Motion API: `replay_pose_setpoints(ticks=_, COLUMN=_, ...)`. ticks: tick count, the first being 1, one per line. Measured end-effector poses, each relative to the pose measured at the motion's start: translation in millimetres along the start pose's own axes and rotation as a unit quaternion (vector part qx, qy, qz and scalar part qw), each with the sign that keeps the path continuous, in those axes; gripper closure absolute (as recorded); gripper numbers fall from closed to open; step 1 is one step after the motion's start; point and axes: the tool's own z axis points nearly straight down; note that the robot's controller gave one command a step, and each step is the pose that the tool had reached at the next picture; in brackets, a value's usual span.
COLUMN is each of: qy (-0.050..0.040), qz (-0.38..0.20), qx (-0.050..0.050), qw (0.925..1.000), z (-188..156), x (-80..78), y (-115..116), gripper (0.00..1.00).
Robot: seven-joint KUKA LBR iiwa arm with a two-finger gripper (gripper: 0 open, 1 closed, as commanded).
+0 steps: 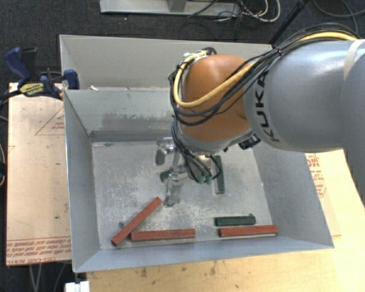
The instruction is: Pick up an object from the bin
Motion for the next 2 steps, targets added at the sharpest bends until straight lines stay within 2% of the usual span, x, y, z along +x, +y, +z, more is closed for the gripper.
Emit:
replay_pose_setpoints(ticks=1, qy=0.0034, qz=-0.081, qx=0.000, qw=0.9967, z=50, x=3.1, y=8, gripper=0.00)
replay_pose_setpoints(ticks=2, qy=0.0014, qz=-0.142, qx=-0.001, qw=0.9899, z=68, x=6.5, y=6, gripper=0.00)
